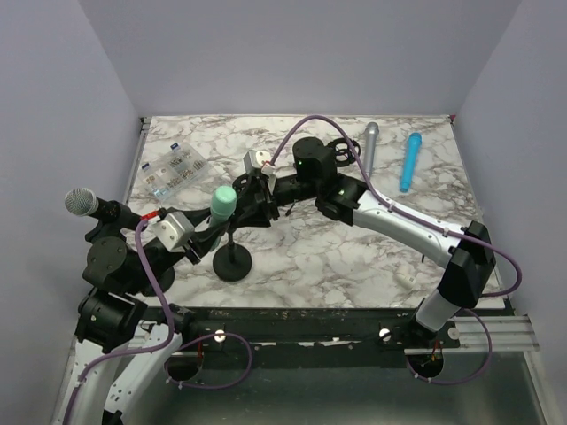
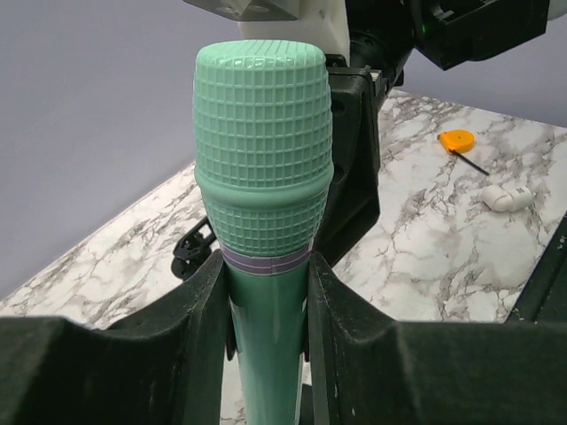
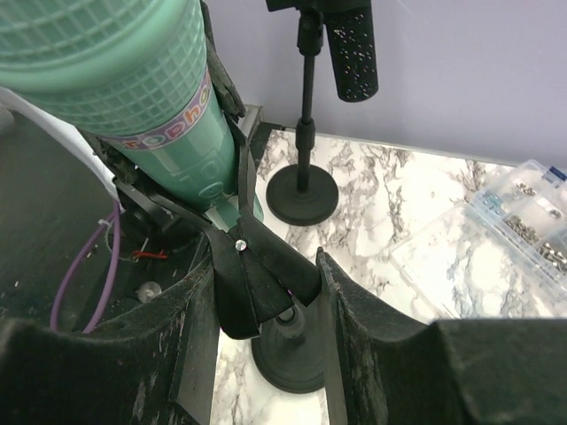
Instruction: Remove the microphone from the stand
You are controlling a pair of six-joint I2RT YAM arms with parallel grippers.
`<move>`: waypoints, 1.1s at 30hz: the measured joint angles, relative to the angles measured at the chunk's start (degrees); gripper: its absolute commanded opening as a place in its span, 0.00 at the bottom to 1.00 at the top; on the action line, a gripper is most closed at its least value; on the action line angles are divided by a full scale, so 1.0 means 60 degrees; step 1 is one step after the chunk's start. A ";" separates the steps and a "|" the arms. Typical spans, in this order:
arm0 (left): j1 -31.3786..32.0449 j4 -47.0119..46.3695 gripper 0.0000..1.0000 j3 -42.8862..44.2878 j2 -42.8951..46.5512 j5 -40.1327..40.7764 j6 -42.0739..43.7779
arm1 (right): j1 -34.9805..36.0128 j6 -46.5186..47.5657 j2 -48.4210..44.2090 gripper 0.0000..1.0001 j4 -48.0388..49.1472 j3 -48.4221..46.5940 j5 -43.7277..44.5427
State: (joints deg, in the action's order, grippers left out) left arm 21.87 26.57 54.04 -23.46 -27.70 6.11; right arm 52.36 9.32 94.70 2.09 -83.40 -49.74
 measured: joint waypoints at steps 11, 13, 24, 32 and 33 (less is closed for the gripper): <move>0.0000 -0.1249 0.00 -0.0936 0.0040 0.0525 -0.0346 | -0.0029 0.0171 -0.0004 0.01 -0.0874 -0.0200 0.0860; 0.0000 -0.1359 0.00 -0.1016 0.0062 0.0583 -0.0379 | -0.0029 0.0117 -0.0004 0.14 -0.0867 -0.0200 0.0933; 0.0000 -0.1596 0.00 -0.1279 0.0375 0.0849 -0.0452 | -0.0029 -0.0678 -0.0160 0.95 0.0353 0.0659 0.1246; 0.0000 -0.1592 0.00 -0.1304 0.0455 0.0863 -0.0495 | -0.0033 -0.1650 -0.0517 1.00 0.2204 0.1796 0.1239; 0.0000 -0.1588 0.00 -0.1304 0.0455 0.0863 -0.0495 | -0.0033 -0.1745 -0.0568 0.99 0.2412 0.1920 0.1202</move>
State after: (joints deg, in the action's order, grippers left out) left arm 21.87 17.04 46.22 -20.73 -22.52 3.14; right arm 52.16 -1.15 91.29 16.56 -71.88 -42.52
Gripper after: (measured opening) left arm 0.321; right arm 0.995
